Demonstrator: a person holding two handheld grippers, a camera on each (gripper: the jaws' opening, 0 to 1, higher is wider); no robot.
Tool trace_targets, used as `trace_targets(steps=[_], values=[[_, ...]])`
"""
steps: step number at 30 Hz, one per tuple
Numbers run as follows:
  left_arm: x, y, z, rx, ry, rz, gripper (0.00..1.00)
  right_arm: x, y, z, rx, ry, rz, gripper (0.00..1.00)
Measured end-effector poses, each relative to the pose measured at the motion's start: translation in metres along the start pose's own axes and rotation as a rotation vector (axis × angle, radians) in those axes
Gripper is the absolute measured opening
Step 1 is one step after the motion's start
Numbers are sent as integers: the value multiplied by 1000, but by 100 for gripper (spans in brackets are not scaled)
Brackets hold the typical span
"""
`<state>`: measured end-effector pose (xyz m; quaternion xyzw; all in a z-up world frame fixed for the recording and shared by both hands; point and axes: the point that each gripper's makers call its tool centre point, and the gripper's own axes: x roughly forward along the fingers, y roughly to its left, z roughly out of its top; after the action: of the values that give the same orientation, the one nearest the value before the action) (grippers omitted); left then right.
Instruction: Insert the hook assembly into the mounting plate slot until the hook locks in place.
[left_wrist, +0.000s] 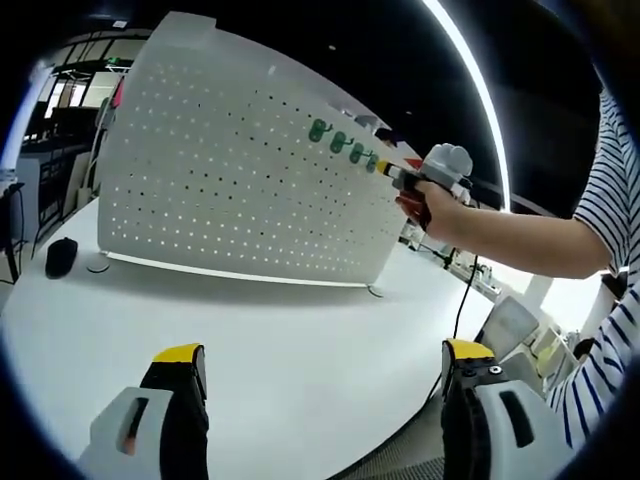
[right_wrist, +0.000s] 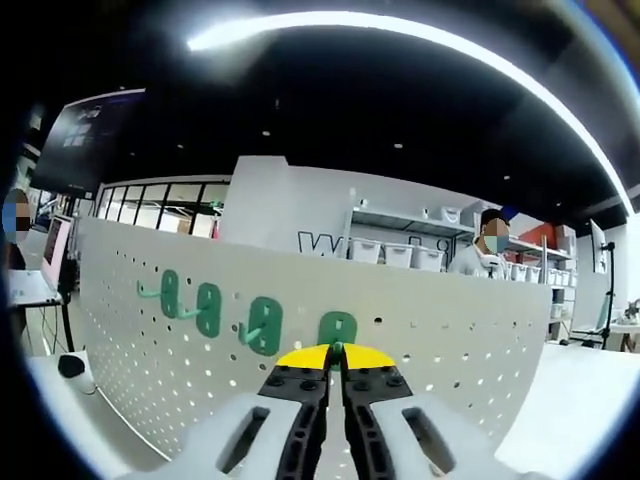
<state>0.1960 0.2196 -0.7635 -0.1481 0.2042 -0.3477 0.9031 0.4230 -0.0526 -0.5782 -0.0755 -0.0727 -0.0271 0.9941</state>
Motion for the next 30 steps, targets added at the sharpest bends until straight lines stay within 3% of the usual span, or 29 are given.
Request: trace_targets(steps=[3, 8, 9, 11, 15, 21, 30], values=[[0, -1, 0, -1, 0, -2, 100, -1, 0, 2, -8, 11, 0, 2], [-1, -2, 2, 6, -7, -6, 100, -7, 0, 11, -14, 2, 3, 12], [-2, -2, 2, 8, -8, -6, 100, -10, 0, 10, -14, 12, 4, 18], [-2, -2, 2, 10, -12, -8, 100, -15, -4, 4, 5, 50, -16, 32], [-3, -3, 4, 16, -19, -10, 100, -30, -8, -10, 28, 129, -32, 39], [-5, -5, 5, 29, -25, -14, 100, -58, -13, -21, 10, 176, -50, 58], [-6, -8, 5, 51, -27, -21, 100, -107, -7, -44, -21, 252, -23, 76]])
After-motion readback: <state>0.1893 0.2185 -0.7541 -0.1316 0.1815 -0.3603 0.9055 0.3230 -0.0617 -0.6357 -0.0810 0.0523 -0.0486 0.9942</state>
